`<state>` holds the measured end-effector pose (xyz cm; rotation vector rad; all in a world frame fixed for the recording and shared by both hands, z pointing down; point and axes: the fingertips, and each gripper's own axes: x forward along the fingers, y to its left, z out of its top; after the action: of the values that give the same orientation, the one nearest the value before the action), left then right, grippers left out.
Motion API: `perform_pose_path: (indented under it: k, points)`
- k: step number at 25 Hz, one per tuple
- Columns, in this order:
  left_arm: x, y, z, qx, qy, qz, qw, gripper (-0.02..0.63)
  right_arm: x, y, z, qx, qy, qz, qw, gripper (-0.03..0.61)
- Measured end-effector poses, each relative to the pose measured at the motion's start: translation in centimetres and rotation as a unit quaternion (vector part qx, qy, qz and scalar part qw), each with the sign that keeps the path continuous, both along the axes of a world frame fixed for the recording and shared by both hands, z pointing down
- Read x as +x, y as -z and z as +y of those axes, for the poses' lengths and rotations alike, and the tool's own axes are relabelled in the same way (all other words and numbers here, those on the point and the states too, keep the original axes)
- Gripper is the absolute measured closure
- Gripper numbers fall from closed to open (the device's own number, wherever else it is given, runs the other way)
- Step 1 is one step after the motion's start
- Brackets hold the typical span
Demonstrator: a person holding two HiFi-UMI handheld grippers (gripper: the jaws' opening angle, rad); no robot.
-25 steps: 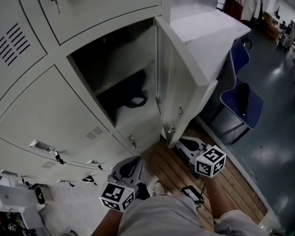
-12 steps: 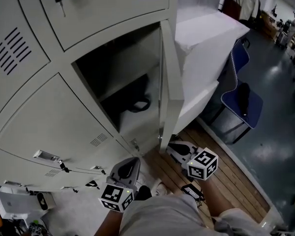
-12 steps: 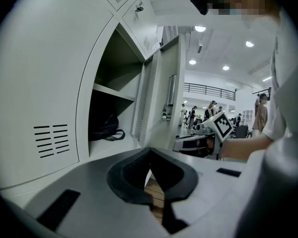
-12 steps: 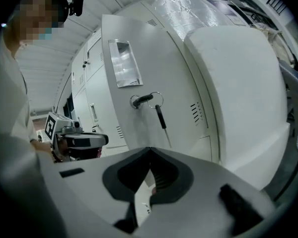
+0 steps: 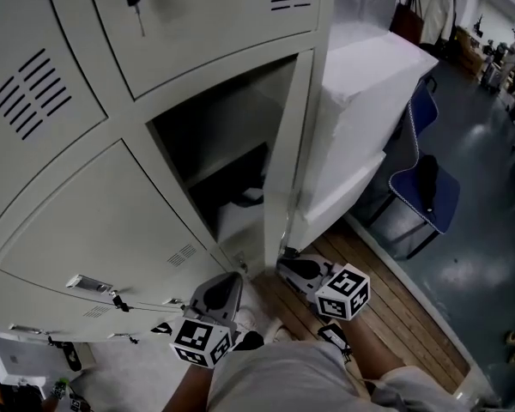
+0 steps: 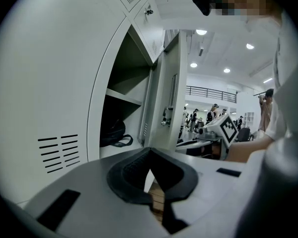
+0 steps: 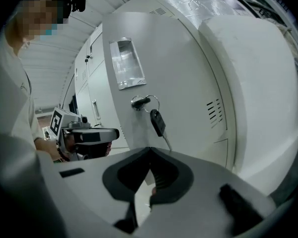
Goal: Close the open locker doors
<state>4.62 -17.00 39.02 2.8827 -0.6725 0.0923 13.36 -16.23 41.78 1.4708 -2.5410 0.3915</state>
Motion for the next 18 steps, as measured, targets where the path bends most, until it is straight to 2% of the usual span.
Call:
perform_pose_path:
  k: [18]
  points:
    - [-2.8,0.1,-3.6,-0.003,0.031,0.004,0.9995,0.598,-3.7,0.0,-4.9,-0.004,0.032,-0.001,0.999,0.551]
